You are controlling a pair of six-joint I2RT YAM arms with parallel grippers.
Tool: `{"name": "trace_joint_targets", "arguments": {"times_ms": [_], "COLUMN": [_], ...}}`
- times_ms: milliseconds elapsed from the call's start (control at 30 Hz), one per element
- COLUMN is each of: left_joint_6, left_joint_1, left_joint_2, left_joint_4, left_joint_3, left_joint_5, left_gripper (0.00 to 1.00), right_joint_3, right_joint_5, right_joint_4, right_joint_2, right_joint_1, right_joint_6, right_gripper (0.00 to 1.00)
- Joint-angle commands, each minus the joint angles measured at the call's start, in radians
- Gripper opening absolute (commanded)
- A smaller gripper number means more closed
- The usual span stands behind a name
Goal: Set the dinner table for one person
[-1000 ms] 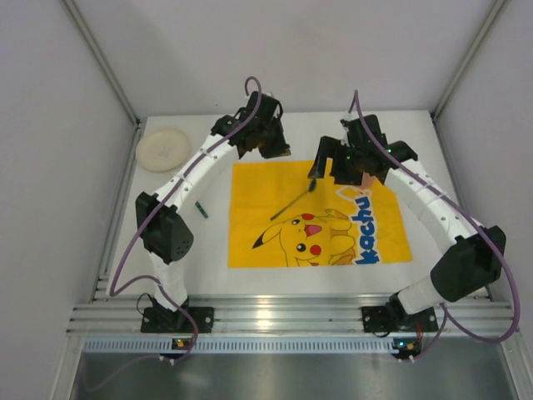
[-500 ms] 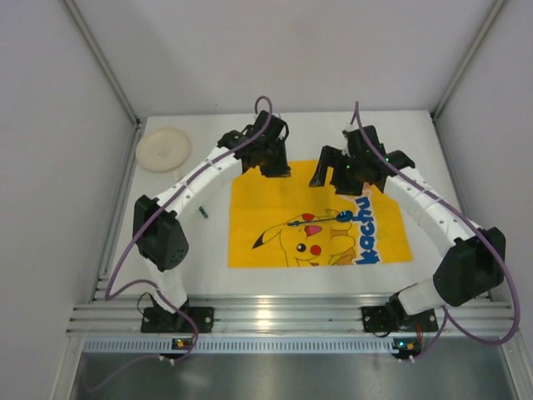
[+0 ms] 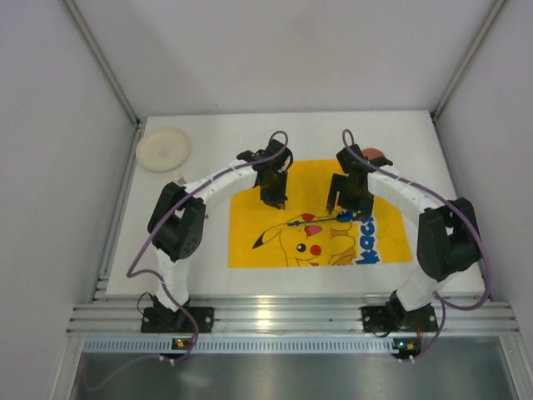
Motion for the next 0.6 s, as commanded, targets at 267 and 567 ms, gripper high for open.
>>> {"name": "trace_joint_targets", "arguments": {"times_ms": [267, 567], "left_joint_6": [0.089, 0.141], "left_joint_1": [0.001, 0.006], "left_joint_2": [0.075, 0.099], "left_joint_4": [-0.003, -0.073], "left_joint_3": [0.061, 0.120], "left_joint_5": [0.040, 0.031], "left_gripper": [0.20, 0.18], "right_joint_3": [0.054, -0.010], "right_joint_5": [0.219, 0.230], "right_joint_4": [-0.002, 0.144], "right_joint_2": [0.076, 0.116], "right_joint_1": [-0.010, -0.010], "right_joint_6": [-0.024, -0.039], "right_gripper": [0.66, 0.56]}}
